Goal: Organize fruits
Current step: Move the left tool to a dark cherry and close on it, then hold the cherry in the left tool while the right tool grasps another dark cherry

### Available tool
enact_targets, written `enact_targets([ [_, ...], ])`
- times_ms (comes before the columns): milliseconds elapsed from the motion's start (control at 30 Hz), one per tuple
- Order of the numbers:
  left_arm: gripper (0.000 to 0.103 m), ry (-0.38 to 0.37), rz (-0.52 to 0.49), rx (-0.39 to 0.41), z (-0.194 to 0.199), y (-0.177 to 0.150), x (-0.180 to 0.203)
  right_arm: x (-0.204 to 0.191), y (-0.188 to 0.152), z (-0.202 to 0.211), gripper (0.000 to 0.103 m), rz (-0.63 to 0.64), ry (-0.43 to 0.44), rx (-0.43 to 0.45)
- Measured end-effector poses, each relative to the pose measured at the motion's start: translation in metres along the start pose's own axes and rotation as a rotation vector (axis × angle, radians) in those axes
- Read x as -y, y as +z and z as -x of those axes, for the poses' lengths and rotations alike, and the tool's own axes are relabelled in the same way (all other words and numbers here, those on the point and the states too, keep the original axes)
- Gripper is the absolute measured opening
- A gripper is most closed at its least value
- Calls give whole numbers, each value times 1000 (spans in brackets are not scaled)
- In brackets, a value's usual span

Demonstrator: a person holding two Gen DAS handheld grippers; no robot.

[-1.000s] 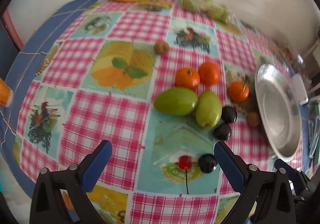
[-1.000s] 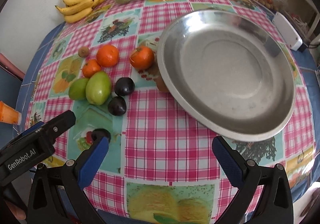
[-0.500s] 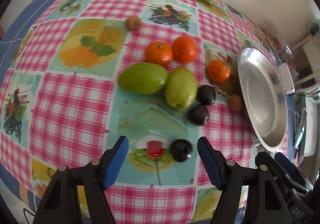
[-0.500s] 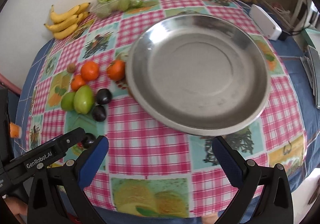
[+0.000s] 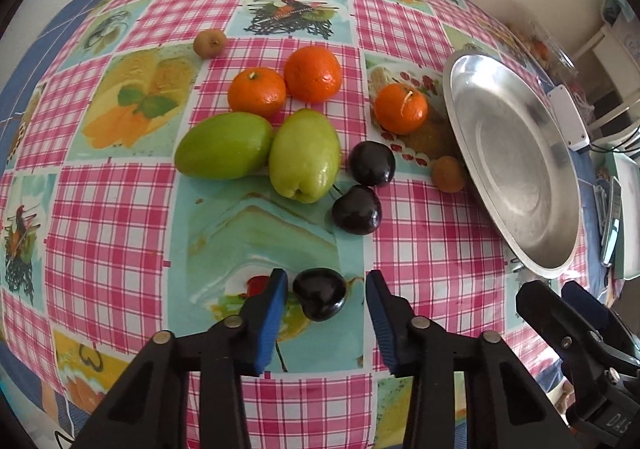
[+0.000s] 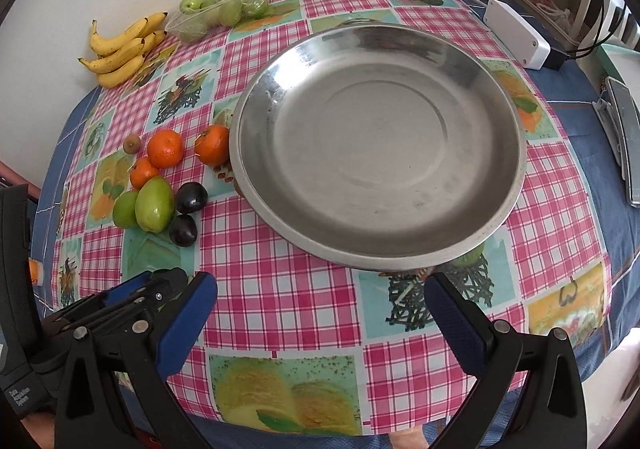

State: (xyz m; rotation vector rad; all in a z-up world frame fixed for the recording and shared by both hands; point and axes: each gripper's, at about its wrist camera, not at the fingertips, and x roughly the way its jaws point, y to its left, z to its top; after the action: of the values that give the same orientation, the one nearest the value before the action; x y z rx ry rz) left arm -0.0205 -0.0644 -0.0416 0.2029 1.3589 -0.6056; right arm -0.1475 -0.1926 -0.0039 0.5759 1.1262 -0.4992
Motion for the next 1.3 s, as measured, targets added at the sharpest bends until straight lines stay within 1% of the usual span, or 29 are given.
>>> enact_targets([
  [33, 41, 2, -6, 2, 1, -1, 1, -1, 1, -1, 103, 0, 0, 0],
  [200, 29, 23, -12, 15, 0, -1, 6, -1, 1, -1, 103, -10, 3, 0],
  [367, 29, 2, 4, 24, 6, -2, -1, 0, 2, 1, 103, -20, 5, 10],
  [533, 29, -17, 41, 60, 22, -1, -16, -4, 5, 0, 103, -21, 24, 17],
  [633, 29, 1, 91, 82, 29, -1, -28, -14, 4, -2, 103, 10, 36, 13],
  [733, 29, 66, 128, 111, 36, 0, -40, -24, 5, -2, 103, 23, 65, 25],
  [833, 29, 78, 184, 137, 44, 1, -58, -35, 7, 0, 103, 29, 95, 48],
  [900, 29, 84, 204, 153, 48, 0, -65, -46, 9, 0, 103, 45, 130, 62],
  [1000, 29, 93, 236, 171, 53, 1, -73, -71, 9, -2, 103, 108, 158, 70],
  [1167, 29, 95, 274, 182, 57, 2, -86, -92, 9, -11, 98, 162, 150, 64],
  [1200, 29, 96, 278, 182, 57, 2, -87, -94, 9, -13, 96, 170, 146, 62],
  [1267, 29, 95, 286, 180, 56, 2, -90, -99, 9, -18, 88, 195, 137, 55],
  [1300, 29, 92, 288, 179, 56, 2, -90, -100, 9, -20, 86, 206, 132, 50],
])
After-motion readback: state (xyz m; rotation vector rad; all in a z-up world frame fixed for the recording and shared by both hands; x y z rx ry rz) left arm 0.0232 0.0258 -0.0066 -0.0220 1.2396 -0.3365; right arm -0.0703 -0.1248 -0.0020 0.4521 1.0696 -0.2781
